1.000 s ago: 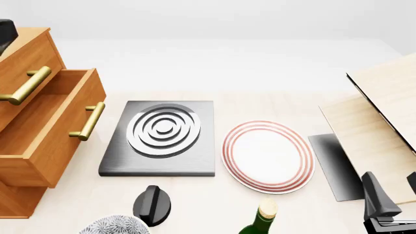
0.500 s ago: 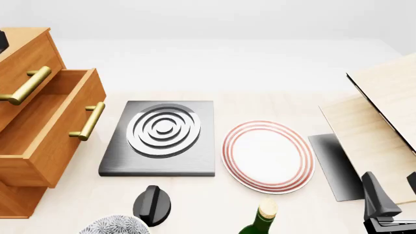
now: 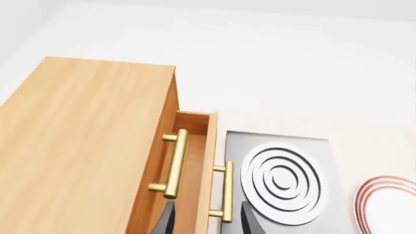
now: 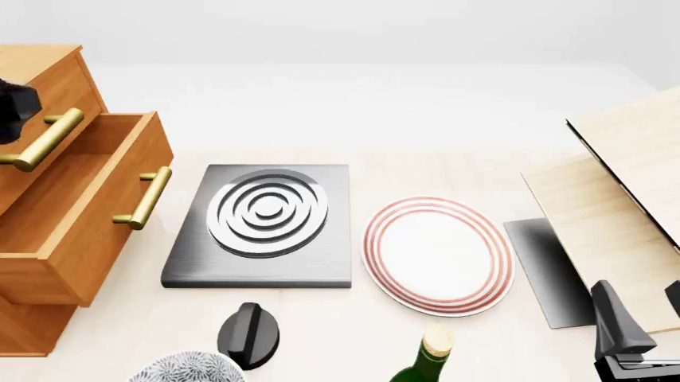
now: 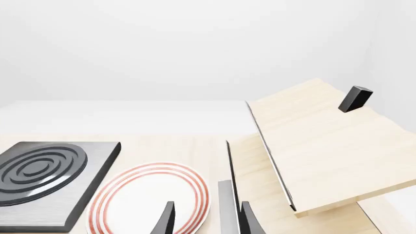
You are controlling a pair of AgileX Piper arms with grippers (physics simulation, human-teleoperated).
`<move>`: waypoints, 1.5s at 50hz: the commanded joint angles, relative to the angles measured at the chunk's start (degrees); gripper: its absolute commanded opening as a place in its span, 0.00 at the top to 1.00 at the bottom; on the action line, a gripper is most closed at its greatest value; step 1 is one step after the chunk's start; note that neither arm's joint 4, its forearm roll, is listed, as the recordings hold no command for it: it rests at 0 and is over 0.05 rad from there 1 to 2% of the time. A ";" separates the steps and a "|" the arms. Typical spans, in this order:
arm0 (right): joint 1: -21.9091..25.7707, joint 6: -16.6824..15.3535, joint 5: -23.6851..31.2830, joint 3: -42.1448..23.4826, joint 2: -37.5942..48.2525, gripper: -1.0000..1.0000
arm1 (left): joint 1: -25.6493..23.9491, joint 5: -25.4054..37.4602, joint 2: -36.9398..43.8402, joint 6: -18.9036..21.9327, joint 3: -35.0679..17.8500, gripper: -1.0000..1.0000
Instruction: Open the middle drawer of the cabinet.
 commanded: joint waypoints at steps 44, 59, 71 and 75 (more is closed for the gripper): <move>-0.02 0.01 0.01 0.00 0.00 0.00 | 1.60 -4.36 8.46 -7.49 7.11 0.00; -0.01 0.03 0.01 0.00 0.01 0.00 | 1.27 -6.96 11.19 -10.08 10.42 0.00; 0.00 -0.03 0.00 0.00 0.00 0.00 | 0.94 -8.07 12.73 -10.31 12.38 0.00; -0.02 -0.16 0.08 -0.06 -0.09 0.00 | -0.10 -8.07 13.07 -11.08 12.74 0.00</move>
